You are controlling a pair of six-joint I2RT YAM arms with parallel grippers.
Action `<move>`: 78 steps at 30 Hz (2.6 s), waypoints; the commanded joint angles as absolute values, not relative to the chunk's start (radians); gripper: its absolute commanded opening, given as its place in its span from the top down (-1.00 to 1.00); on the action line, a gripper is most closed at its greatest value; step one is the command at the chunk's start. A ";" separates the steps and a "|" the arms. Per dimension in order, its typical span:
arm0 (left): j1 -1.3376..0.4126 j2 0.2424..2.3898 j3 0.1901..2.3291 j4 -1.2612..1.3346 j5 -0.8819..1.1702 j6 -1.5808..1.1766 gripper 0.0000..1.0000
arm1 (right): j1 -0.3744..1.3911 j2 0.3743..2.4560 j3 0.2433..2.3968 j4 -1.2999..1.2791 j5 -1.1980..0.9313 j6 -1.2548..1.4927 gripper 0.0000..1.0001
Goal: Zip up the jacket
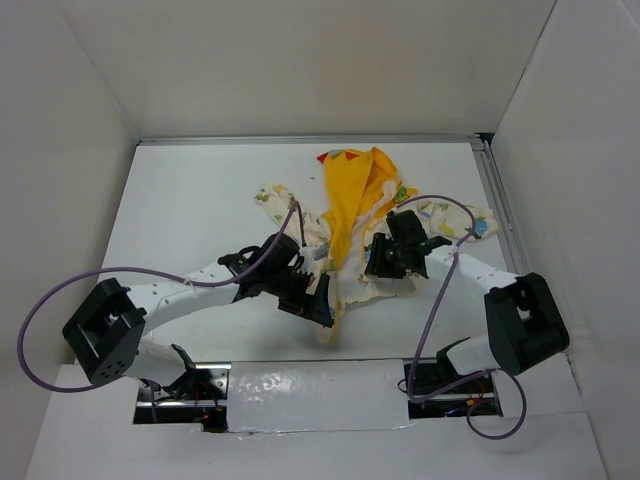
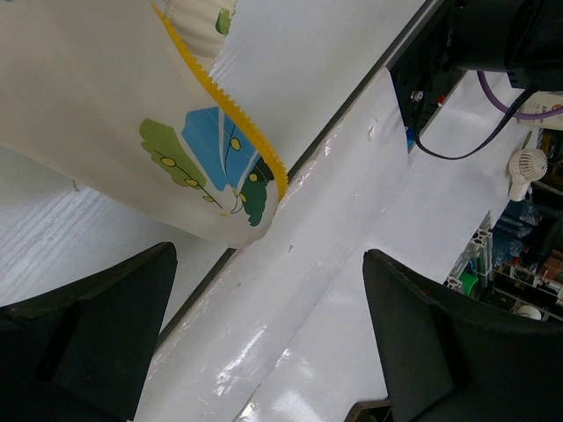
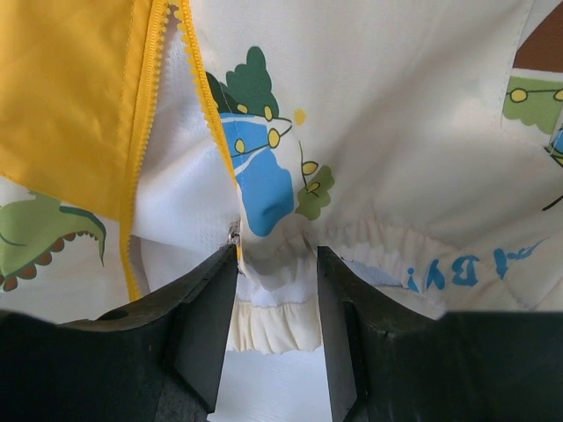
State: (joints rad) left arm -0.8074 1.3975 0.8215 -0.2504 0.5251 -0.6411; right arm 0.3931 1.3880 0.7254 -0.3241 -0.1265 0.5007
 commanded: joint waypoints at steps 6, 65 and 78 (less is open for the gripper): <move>-0.813 1.385 0.815 -0.248 0.514 -0.666 -0.99 | 0.403 1.414 0.768 -0.285 -0.104 0.523 0.03; -0.859 1.533 0.773 -0.095 0.500 -0.627 1.00 | 0.347 1.022 0.647 -0.339 -0.287 0.437 1.00; -0.824 1.462 1.055 -0.095 0.413 -0.696 1.00 | 0.235 0.807 0.483 -0.010 -0.648 0.400 1.00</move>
State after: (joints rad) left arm -0.8452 1.4979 0.9855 -0.1360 0.4561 -0.6640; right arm 0.2600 0.8780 0.5205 -0.2066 -0.4854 0.4095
